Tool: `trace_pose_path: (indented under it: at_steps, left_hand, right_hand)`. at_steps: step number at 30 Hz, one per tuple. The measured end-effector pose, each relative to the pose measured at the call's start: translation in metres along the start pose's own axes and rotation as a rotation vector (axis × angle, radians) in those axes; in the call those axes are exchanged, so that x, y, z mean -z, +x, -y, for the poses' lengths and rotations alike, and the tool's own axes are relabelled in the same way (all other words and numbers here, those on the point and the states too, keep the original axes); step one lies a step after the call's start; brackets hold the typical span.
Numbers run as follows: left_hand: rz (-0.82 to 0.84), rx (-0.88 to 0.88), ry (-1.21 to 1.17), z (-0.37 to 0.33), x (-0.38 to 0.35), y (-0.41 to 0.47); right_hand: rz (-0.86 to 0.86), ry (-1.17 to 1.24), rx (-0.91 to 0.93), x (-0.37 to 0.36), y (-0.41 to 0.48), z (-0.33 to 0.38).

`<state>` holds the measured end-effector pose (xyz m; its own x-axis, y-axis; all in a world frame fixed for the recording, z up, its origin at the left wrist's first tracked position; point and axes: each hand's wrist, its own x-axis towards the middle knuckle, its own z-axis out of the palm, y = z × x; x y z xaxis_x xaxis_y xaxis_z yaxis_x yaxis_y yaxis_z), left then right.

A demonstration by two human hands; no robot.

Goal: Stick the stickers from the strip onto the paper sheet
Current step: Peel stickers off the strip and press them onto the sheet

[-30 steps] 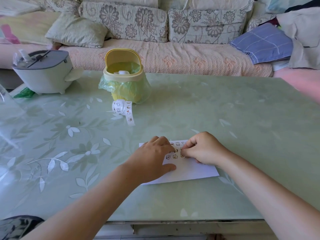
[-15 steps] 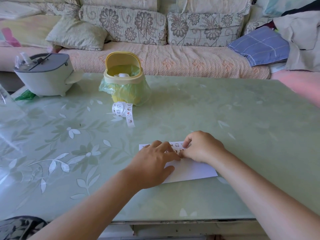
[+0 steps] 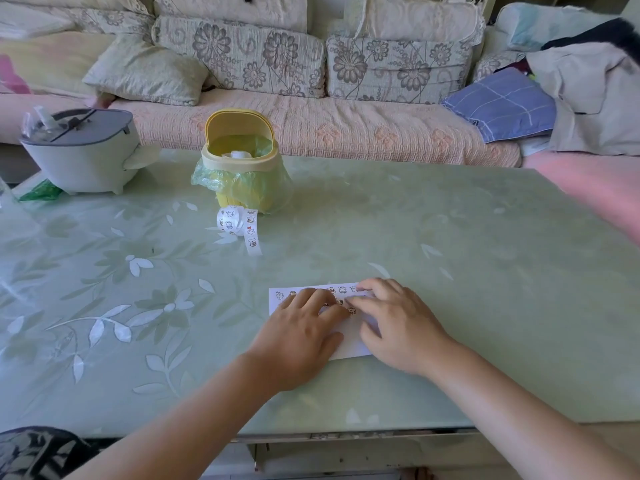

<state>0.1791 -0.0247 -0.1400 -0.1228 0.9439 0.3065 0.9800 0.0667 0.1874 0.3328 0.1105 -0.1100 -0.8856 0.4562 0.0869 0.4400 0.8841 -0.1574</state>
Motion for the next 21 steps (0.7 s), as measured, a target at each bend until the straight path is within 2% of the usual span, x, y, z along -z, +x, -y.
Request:
trace_pose_path:
  at_steps: [2, 7, 17, 19, 21]
  left_hand:
    - [0.008, 0.017, -0.004, 0.0, 0.0, -0.001]
    - [0.036, 0.039, 0.017, -0.001, 0.003, -0.001]
    - [0.046, 0.0, 0.044, 0.007, 0.007, -0.002]
    - [0.071, 0.002, 0.022, 0.015, 0.013, -0.004]
    - [0.099, 0.004, -0.039, 0.023, 0.019, -0.008]
  right_hand:
    - [0.025, -0.056, 0.06, -0.003, -0.008, 0.001]
    - [0.084, -0.159, 0.059, -0.004, -0.023, 0.0]
    - [0.083, -0.083, 0.021, 0.004, -0.014, 0.002]
    - [0.037, -0.1, 0.039, 0.005, -0.011, 0.005]
    - [0.071, -0.089, 0.065, 0.007, -0.008, 0.014]
